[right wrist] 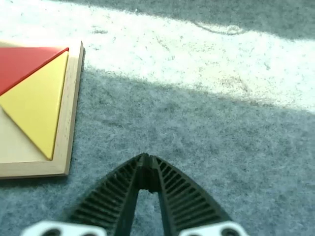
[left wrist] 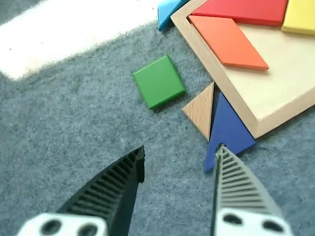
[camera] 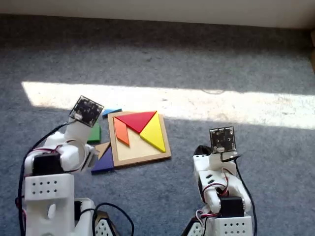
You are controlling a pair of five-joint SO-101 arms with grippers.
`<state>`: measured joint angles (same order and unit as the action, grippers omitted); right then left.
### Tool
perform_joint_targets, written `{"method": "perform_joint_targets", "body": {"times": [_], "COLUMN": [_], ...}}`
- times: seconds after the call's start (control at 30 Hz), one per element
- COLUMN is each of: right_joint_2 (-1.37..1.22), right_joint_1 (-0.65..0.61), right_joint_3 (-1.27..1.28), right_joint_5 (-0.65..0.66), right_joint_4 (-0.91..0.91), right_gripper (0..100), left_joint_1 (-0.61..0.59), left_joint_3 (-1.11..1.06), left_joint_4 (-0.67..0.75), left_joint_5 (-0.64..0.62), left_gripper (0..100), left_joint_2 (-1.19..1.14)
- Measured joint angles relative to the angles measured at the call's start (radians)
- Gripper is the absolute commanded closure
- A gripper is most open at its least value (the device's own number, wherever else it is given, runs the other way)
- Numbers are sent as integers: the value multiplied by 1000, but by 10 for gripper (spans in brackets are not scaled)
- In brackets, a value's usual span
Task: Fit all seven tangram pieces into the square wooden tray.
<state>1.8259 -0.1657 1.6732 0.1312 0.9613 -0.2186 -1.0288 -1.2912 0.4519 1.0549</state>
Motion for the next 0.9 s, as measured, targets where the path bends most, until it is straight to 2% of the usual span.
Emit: {"method": "perform_joint_targets", "body": {"times": [0.27,0.47,0.9], "right_joint_2": [0,0,0], "right_joint_1": [0,0,0], "right_joint_3": [0,0,0], "right_joint_5": [0,0,0], "right_joint_4": [0,0,0], "right_gripper": [989,989,989], "left_joint_1": [0,-15,21], "left_joint_3": [115,253,359], "left_joint_4": [155,178,184], "left_joint_5": [-167,-259,-253], "left_gripper": [761,761,764], "left_joint_2": [-417,-680,-951]}}
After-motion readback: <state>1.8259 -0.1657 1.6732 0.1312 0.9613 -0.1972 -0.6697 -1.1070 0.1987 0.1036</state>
